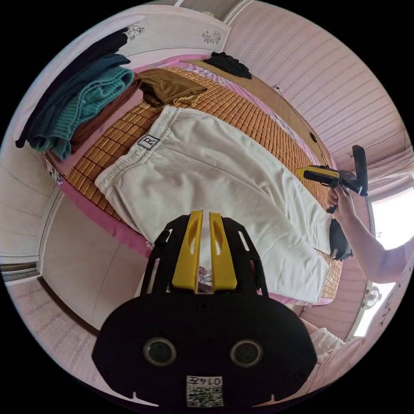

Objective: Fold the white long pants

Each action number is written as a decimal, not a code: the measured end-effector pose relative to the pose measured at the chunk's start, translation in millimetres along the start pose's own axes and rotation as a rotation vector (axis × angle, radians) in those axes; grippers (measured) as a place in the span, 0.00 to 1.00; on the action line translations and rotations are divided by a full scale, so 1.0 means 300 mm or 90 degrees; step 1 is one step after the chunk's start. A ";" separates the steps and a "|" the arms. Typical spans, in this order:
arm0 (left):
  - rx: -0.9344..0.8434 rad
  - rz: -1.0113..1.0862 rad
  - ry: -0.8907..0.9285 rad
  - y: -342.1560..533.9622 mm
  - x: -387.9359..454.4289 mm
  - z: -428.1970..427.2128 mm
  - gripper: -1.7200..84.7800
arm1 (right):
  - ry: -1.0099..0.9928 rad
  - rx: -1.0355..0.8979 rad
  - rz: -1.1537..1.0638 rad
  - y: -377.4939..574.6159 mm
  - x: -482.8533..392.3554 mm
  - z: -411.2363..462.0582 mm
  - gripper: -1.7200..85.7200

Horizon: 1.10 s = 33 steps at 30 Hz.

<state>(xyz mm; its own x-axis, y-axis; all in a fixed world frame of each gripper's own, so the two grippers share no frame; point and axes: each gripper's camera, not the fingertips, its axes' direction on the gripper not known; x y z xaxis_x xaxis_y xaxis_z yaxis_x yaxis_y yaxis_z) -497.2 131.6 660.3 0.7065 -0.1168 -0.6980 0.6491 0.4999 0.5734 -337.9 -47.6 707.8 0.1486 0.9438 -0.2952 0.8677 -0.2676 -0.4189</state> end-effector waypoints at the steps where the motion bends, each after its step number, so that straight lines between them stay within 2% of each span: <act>1: 0.015 -0.026 -0.024 0.012 -0.082 -0.019 0.07 | -0.003 0.001 -0.021 -0.064 -0.024 0.019 0.07; 3: 0.041 -0.081 -0.052 0.031 -0.202 -0.043 0.09 | -0.002 -0.003 -0.088 -0.310 -0.118 0.101 0.10; 6: 0.102 -0.179 0.001 0.061 -0.395 -0.059 0.13 | 0.034 -0.014 -0.136 -0.576 -0.216 0.205 0.12; 10: 0.096 -0.285 0.055 0.078 -0.601 0.008 0.15 | 0.079 -0.043 -0.130 -0.818 -0.270 0.332 0.12; 13: 0.041 -0.345 0.163 0.086 -0.704 0.091 0.12 | 0.130 -0.163 -0.089 -0.928 -0.276 0.504 0.12; 14: 0.049 -0.342 0.162 0.090 -0.715 0.086 0.11 | 0.121 -0.218 -0.086 -0.940 -0.284 0.567 0.11; 16: 0.013 -0.282 0.172 0.086 -0.753 0.088 0.06 | 0.124 -0.186 -0.103 -0.948 -0.317 0.556 0.06; 18: 0.037 -0.276 0.183 0.095 -0.773 0.055 0.04 | 0.141 -0.198 -0.129 -0.967 -0.358 0.546 0.04; 22: 0.097 -0.231 0.095 0.108 -0.774 -0.025 0.05 | 0.105 -0.155 -0.109 -0.998 -0.371 0.513 0.04; 24: 0.062 -0.222 0.027 0.108 -0.783 0.022 0.08 | 0.076 -0.186 -0.080 -0.978 -0.376 0.586 0.06; 28: 0.039 -0.217 -0.009 0.121 -0.801 0.033 0.10 | 0.069 -0.051 -0.051 -0.882 -0.399 0.436 0.04; 30: 0.083 -0.215 0.001 0.163 -0.801 -0.014 0.10 | 0.119 0.128 -0.048 -0.681 -0.427 0.223 0.02; 33: 0.133 -0.184 -0.004 0.265 -0.755 -0.094 0.09 | 0.224 0.236 -0.102 -0.316 -0.499 0.023 0.02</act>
<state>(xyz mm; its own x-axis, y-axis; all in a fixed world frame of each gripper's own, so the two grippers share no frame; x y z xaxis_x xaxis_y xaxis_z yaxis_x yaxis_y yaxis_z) -613.6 222.0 851.9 0.4868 -0.2329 -0.8419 0.8654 0.2597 0.4286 -445.7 -164.9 785.9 0.2327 0.9695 0.0763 0.6761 -0.1049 -0.7293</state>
